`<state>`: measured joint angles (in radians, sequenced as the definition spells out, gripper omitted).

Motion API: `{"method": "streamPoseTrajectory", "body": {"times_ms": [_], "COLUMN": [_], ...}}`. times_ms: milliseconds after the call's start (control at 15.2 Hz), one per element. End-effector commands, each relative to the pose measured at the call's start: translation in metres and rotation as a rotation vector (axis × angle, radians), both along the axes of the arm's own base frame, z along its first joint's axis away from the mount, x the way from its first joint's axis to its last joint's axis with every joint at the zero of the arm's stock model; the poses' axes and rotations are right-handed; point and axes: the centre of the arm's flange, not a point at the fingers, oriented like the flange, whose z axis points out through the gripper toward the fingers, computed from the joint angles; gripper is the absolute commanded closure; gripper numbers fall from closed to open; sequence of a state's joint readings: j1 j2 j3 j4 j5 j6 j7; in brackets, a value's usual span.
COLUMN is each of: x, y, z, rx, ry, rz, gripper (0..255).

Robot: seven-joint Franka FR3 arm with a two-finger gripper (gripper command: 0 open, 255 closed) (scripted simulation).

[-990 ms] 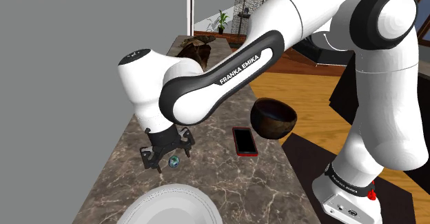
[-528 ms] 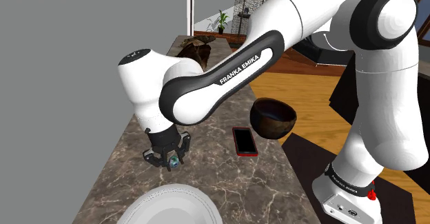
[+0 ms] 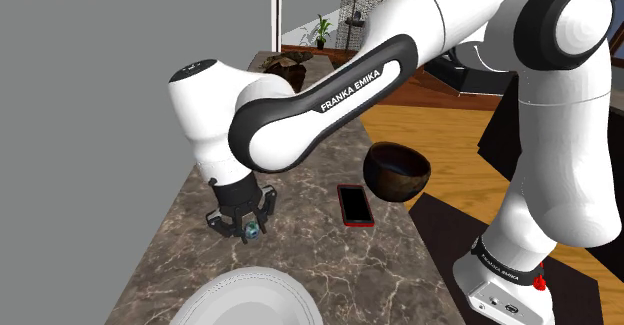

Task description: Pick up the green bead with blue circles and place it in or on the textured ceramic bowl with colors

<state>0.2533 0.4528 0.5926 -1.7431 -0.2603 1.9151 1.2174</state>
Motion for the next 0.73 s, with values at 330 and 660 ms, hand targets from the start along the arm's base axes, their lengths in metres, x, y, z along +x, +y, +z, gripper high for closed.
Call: {"method": "streamPoseTrajectory", "body": {"times_ms": [330, 660], "x": [0.0, 0.0], "y": [0.0, 0.0], "z": [0.036, 0.063], "rx": [0.0, 0.0], "ry": [0.0, 0.0], "rz": [0.0, 0.0], "gripper": [255, 255]}}
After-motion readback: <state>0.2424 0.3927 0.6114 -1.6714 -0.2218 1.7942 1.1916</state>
